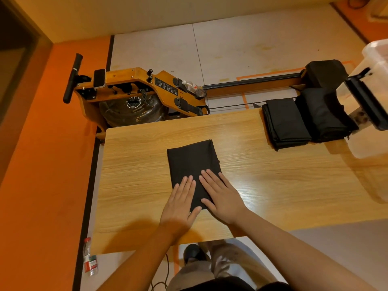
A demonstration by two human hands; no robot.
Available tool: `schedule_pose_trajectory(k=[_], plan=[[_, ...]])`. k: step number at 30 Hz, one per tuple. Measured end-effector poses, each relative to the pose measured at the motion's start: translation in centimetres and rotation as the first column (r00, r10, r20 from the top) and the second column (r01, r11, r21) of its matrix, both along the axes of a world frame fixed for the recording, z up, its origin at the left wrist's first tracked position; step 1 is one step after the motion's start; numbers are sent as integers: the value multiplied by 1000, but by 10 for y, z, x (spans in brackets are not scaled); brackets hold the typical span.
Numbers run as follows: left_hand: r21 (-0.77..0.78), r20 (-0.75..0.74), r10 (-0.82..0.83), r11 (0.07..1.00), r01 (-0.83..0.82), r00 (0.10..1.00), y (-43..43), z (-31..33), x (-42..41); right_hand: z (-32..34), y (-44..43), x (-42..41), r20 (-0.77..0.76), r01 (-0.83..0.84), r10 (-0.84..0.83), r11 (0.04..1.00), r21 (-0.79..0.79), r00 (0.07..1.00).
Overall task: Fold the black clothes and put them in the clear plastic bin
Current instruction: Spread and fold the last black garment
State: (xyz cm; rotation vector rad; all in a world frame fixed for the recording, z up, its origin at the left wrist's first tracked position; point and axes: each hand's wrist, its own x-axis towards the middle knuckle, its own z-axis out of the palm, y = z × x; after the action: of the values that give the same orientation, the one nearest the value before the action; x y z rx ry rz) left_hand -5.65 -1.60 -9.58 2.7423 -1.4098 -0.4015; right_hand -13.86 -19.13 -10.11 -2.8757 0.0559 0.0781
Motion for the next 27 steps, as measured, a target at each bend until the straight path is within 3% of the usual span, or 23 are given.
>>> schedule_pose_trajectory(k=[10, 17, 19, 23, 25, 27], plan=[[37, -41, -118, 992, 119, 992, 44, 7, -61, -4, 18, -80, -17, -149, 151, 986, 76, 988], [11, 57, -94, 996, 94, 994, 56, 4, -74, -11, 29, -107, 138, -50, 48, 999, 10, 989], [33, 8, -110, 993, 110, 994, 57, 11, -74, -10, 25, -112, 134, -48, 53, 998, -36, 990], [-65, -161, -135, 990, 127, 978, 60, 27, -69, -4, 19, -119, 195, -78, 71, 997, 29, 978], [-160, -269, -77, 986, 34, 960, 61, 37, -67, 2, 14, -115, 201, -55, 39, 995, 78, 979], [-243, -411, 56, 955, -168, 910, 59, 50, -62, 18, 8, -106, 112, 24, -45, 984, 179, 993]])
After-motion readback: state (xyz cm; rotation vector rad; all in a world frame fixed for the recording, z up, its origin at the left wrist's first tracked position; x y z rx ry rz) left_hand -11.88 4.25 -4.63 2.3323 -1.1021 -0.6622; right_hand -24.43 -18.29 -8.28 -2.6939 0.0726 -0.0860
